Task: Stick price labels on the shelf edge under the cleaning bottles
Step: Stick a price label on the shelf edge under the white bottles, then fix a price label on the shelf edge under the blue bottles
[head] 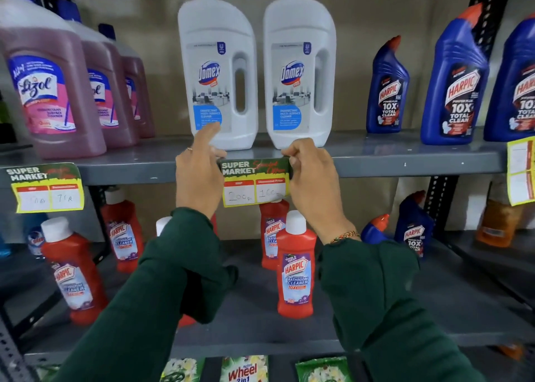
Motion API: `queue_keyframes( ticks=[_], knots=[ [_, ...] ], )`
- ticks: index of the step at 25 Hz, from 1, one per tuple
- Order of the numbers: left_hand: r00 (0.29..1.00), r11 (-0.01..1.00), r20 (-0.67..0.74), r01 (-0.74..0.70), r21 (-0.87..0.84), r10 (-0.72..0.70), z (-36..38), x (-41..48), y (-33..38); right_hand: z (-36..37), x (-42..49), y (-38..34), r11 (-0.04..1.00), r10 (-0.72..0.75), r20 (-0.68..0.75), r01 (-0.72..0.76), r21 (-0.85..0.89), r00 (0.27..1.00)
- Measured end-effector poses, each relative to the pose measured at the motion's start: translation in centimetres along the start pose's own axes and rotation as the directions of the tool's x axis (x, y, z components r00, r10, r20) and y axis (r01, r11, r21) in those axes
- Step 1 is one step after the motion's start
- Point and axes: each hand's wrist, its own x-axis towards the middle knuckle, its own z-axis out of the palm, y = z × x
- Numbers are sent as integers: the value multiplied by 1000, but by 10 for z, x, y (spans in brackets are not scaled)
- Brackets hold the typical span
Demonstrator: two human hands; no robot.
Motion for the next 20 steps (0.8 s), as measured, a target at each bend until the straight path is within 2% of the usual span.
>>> queue_keyframes(
  ticks=[2, 4, 6, 9, 11, 12, 14, 16, 20],
  knots=[
    [999, 1000, -33, -16, -17, 16, 5, 6, 22, -20, 0, 4, 987, 7, 61, -16, 159, 998],
    [989, 992, -81, -125, 7, 125, 22, 7, 53, -46, 2, 19, 977, 0, 50, -10, 213, 999],
    [966, 966, -32, -255, 52, 257, 52, 4, 90, -79, 6, 42, 989, 2, -58, 6, 148, 998],
    [935, 935, 118, -344, 85, 333, 106, -8, 141, -129, 9, 86, 1000, -11, -311, 8, -10, 950],
    [904, 917, 220, -390, 79, 366, 145, -22, 168, -162, 8, 119, 971, 8, -452, -115, -210, 892],
    [882, 903, 265, -423, 76, 390, 163, -28, 179, -176, 8, 133, 939, 106, -497, -251, -234, 861],
    [854, 875, 308, -470, 113, 419, 197, -39, 199, -202, 5, 157, 837, 409, -516, -534, -116, 753],
    [861, 856, 310, -475, 205, 404, 220, -47, 218, -226, 0, 173, 757, 588, -468, -653, 31, 659],
    [906, 880, 244, -404, 250, 347, 237, -54, 224, -248, -13, 191, 797, 604, -322, -547, 256, 729]
  ],
)
